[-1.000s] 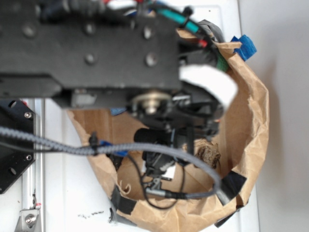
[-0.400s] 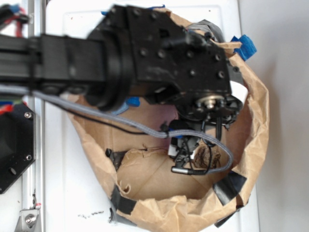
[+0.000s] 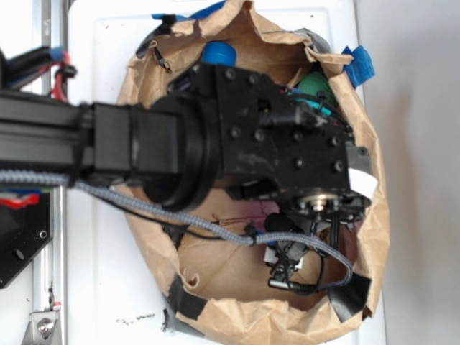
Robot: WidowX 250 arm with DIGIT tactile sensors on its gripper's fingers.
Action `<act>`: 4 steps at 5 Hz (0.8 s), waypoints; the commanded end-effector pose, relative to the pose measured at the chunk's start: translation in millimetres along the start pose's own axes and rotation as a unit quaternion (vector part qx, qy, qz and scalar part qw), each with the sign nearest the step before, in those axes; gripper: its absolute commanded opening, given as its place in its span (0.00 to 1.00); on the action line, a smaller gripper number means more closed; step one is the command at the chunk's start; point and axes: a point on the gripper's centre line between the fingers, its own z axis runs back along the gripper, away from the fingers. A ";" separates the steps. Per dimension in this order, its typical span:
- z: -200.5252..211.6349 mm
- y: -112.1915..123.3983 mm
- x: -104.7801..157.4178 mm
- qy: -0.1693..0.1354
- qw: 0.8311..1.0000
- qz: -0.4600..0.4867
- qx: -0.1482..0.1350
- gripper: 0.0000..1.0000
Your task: Grab the rock.
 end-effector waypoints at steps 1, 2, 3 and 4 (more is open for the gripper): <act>4.4 -11.1 13.9 -0.018 0.999 -0.026 -0.022 1.00; 10.5 -22.2 2.3 -0.022 0.998 -0.053 -0.028 1.00; 15.1 -24.7 -6.3 -0.023 0.997 -0.065 -0.039 1.00; 14.6 -25.6 -7.6 -0.025 0.996 -0.071 -0.041 1.00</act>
